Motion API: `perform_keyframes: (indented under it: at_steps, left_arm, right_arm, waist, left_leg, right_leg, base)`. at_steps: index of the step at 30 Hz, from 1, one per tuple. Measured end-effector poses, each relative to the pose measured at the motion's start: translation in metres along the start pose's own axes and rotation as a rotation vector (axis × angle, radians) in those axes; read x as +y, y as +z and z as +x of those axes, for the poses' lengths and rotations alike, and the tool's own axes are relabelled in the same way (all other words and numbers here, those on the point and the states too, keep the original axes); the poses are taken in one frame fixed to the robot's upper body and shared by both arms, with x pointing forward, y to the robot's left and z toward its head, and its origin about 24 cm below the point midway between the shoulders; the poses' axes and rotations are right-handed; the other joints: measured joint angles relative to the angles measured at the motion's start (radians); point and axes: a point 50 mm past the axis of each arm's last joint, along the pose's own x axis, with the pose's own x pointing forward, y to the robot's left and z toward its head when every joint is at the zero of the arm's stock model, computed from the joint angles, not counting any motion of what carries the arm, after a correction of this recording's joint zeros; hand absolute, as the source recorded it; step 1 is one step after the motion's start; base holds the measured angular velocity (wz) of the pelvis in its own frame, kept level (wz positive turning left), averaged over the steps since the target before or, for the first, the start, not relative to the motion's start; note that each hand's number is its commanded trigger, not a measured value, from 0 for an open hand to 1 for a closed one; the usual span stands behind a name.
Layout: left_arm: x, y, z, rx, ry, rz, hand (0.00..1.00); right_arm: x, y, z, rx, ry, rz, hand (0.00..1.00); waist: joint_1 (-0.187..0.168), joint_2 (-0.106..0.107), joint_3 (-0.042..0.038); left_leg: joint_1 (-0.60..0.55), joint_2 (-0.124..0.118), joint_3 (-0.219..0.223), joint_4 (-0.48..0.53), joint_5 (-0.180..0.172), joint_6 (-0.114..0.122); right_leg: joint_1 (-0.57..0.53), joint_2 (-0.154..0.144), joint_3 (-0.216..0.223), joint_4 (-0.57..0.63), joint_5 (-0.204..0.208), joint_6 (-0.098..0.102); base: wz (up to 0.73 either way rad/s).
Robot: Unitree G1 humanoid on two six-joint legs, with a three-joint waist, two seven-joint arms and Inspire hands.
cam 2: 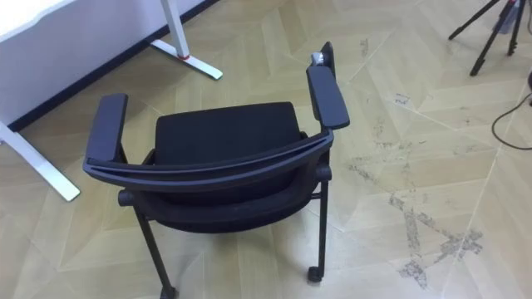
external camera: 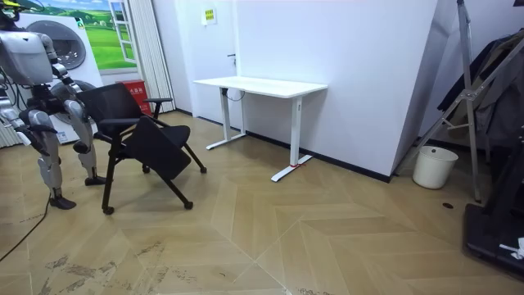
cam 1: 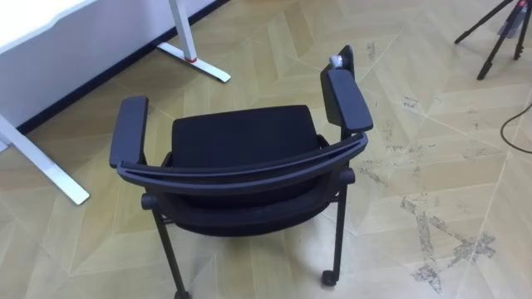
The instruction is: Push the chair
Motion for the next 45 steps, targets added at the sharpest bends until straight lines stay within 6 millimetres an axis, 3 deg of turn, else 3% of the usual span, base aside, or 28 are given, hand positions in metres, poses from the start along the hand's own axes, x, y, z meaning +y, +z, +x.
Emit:
perform_keyframes:
  at_steps: [12, 23, 31, 33, 34, 38, 39, 43, 45]
  left_arm:
    - [-0.001, -0.001, 0.0, 0.0, 0.021, 0.002, 0.0]
    - [0.008, -0.016, -0.004, 0.048, 0.082, -0.105, 0.0]
    - [0.016, -0.024, -0.007, 0.067, 0.168, -0.146, 0.0]
    - [0.02, -0.025, -0.008, 0.078, 0.205, -0.151, 0.0]
    - [0.023, -0.027, -0.009, 0.086, 0.225, -0.144, 0.0]
    - [0.033, -0.031, -0.013, 0.115, 0.306, -0.098, 0.0]
    - [0.037, -0.029, -0.013, 0.114, 0.334, -0.066, 0.0]
    - [0.058, 0.0, -0.011, 0.049, 0.448, 0.06, 0.0]
    - [0.065, 0.015, -0.011, 0.006, 0.485, 0.066, 0.0]
  right_arm:
    - [-0.006, 0.002, 0.0, -0.02, -0.081, 0.074, 0.0]
    - [-0.014, 0.0, -0.002, -0.009, -0.179, 0.071, 0.0]
    - [-0.024, -0.013, -0.007, 0.016, -0.236, 0.098, 0.0]
    - [-0.028, -0.017, -0.009, 0.026, -0.258, 0.112, 0.0]
    - [-0.03, -0.019, -0.01, 0.031, -0.27, 0.125, 0.0]
    - [-0.034, -0.025, -0.012, 0.063, -0.292, 0.138, 0.0]
    - [-0.035, -0.025, -0.013, 0.068, -0.296, 0.133, 0.0]
    - [-0.04, -0.016, -0.012, 0.064, -0.311, 0.104, 0.0]
    - [-0.043, -0.01, -0.012, 0.049, -0.317, 0.106, 0.0]
  waist:
    - [-0.002, 0.006, -0.0071]
    - [-0.003, -0.001, -0.007]
    - [0.0, -0.001, -0.0083]
    - [0.001, 0.006, -0.0056]
    - [0.002, 0.009, -0.0091]
    - [-0.001, 0.013, -0.0088]
    - [-0.008, 0.024, -0.0127]
    - [-0.024, 0.028, -0.0109]
    - [-0.024, 0.044, -0.0113]
  left_leg:
    - [-0.002, 0.0, 0.002, 0.0, -0.002, 0.0]
    - [0.001, 0.0, 0.001, 0.0, -0.002, 0.0]
    - [0.013, 0.0, 0.001, 0.001, -0.002, 0.0]
    - [0.027, 0.0, 0.001, 0.001, -0.01, -0.001]
    - [0.032, 0.0, 0.002, 0.002, -0.014, 0.0]
    - [0.044, 0.0, 0.004, 0.002, -0.02, 0.0]
    - [0.044, 0.0, 0.0, 0.003, -0.021, 0.001]
    - [0.044, 0.0, -0.004, 0.005, -0.021, 0.001]
    - [0.045, 0.0, -0.002, 0.005, -0.023, 0.002]
  right_leg:
    - [-0.004, 0.001, 0.008, 0.001, -0.002, -0.001]
    - [-0.001, 0.001, 0.009, 0.001, -0.003, -0.001]
    - [0.012, 0.001, 0.008, 0.0, -0.003, -0.001]
    - [0.025, 0.002, 0.011, 0.001, -0.005, 0.0]
    - [0.028, 0.002, 0.013, 0.002, -0.006, 0.0]
    - [0.035, 0.002, 0.021, 0.003, -0.007, 0.001]
    - [0.039, 0.002, 0.021, 0.003, -0.007, 0.001]
    - [0.044, 0.004, 0.028, 0.007, -0.007, 0.001]
    - [0.043, 0.004, 0.029, 0.003, -0.006, 0.0]
  base:
    - [-0.01]
    - [0.0]
    - [0.0]
    - [-0.04]
    - [-0.06]
    - [-0.05]
    - [0.04]
    - [0.04]
    - [-0.02]
